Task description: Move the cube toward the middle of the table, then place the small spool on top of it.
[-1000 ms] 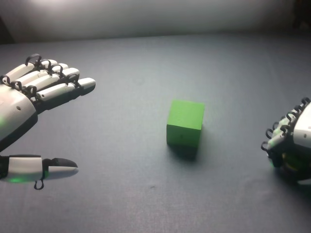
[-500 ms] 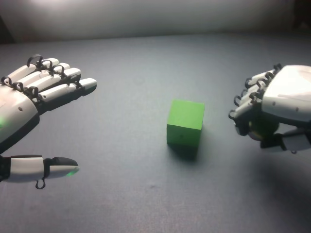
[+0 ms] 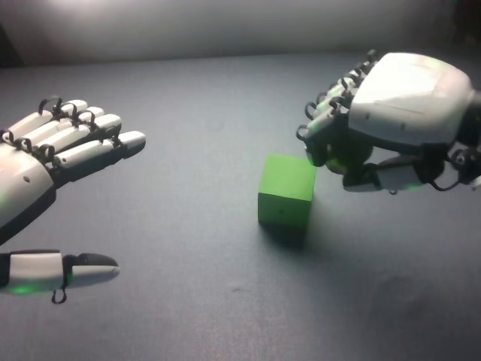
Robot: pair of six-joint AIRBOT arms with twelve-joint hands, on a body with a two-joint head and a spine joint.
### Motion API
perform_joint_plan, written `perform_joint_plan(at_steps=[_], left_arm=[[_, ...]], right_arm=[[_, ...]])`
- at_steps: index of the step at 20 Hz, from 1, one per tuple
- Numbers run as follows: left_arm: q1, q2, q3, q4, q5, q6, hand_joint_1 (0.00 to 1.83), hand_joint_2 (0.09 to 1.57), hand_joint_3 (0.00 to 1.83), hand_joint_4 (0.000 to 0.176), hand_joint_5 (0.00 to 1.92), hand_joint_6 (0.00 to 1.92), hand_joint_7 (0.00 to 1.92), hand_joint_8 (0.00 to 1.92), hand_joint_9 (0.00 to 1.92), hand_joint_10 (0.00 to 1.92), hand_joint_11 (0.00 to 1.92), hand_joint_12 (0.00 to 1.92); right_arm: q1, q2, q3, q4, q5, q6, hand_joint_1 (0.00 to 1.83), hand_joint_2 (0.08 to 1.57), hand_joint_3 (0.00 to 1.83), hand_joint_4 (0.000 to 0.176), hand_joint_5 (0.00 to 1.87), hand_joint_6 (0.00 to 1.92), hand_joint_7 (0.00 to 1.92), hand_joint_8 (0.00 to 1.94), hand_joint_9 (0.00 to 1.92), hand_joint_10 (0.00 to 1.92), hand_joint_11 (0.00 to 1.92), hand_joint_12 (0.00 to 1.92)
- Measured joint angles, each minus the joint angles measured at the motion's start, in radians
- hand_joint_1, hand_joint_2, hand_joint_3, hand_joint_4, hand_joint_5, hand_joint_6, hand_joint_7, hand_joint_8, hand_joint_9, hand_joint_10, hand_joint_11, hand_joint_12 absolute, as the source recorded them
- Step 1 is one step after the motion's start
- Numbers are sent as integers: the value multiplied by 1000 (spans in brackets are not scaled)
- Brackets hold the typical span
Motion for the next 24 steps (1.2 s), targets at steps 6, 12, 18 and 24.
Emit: perform_joint_plan(at_steps=[6,12,18,24], left_arm=[[62,5,-22,-41,-46,-5,700,955,0,81,170,0,125,0,84,0,0,235],[62,7,-23,-46,-70,-5,759,952,0,100,163,2,114,0,67,1,0,329],[62,10,-25,-45,-77,-6,756,954,1,89,178,6,109,1,71,2,0,326],[62,10,-25,-45,-80,-6,772,956,0,106,175,1,96,0,54,0,0,281]], right_arm=[[45,-57,31,-6,0,0,1269,1064,0,0,1191,473,999,1179,980,1506,961,1760],[46,-106,55,-6,0,0,1290,1000,0,0,1271,359,1245,732,1077,1066,824,1487],[46,-153,77,-5,-8,0,1295,979,0,0,1291,366,1335,550,1086,1243,942,1554],[46,-173,97,-3,-22,0,1276,1010,0,0,1139,704,1305,501,1070,874,847,1265]])
